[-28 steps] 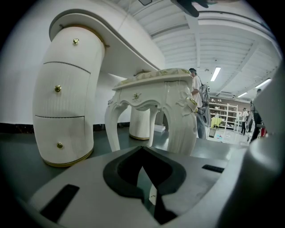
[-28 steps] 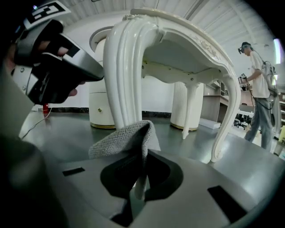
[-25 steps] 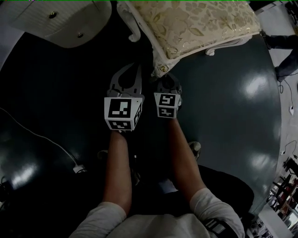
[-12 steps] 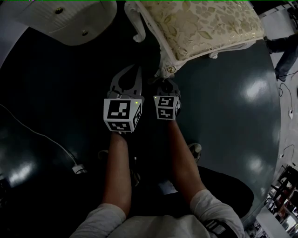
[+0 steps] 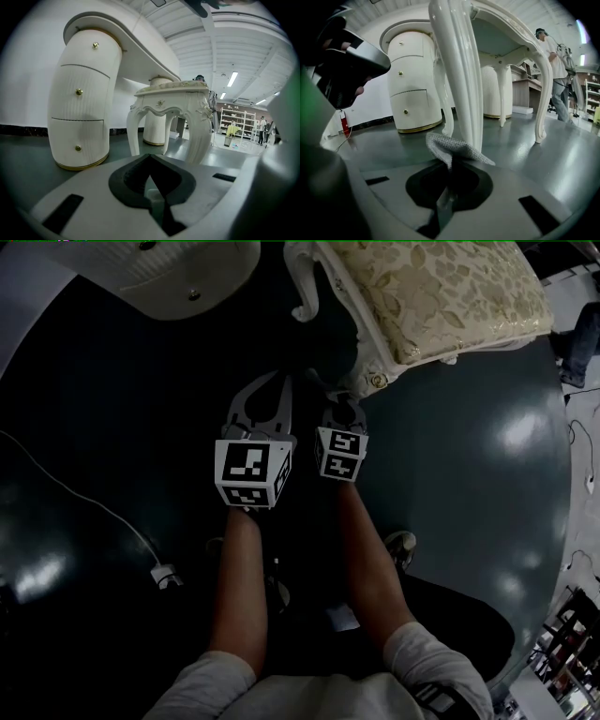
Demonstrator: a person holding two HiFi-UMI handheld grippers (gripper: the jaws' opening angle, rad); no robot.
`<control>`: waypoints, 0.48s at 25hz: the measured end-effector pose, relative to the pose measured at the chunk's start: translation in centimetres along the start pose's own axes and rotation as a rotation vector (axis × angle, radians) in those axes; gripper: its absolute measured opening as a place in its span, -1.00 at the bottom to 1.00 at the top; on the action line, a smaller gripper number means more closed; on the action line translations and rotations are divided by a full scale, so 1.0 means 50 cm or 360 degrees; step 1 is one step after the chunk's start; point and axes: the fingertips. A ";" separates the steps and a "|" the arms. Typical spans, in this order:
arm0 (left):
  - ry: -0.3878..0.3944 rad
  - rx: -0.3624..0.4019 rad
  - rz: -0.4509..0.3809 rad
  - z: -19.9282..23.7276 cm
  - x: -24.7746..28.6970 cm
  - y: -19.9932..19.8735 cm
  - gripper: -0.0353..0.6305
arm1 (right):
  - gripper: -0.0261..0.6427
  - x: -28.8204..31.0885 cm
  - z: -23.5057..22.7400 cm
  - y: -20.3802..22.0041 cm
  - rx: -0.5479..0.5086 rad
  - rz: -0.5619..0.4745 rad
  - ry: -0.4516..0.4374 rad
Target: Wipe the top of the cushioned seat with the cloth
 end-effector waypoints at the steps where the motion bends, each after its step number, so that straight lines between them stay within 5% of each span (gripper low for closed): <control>1: -0.0008 -0.0009 0.0001 0.007 -0.003 0.002 -0.85 | -0.88 -0.001 0.002 -0.005 0.0004 -0.0013 0.0009; 12: -0.0008 -0.0081 -0.0025 0.028 -0.011 -0.001 -0.85 | -0.88 -0.061 0.010 -0.072 0.0123 -0.0215 0.0090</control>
Point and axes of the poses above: the fingertips, and each gripper's own axes: x forward along the fingers, z to its left, y out of its underside, and after that the axes turned 7 degrees about z, right-handed
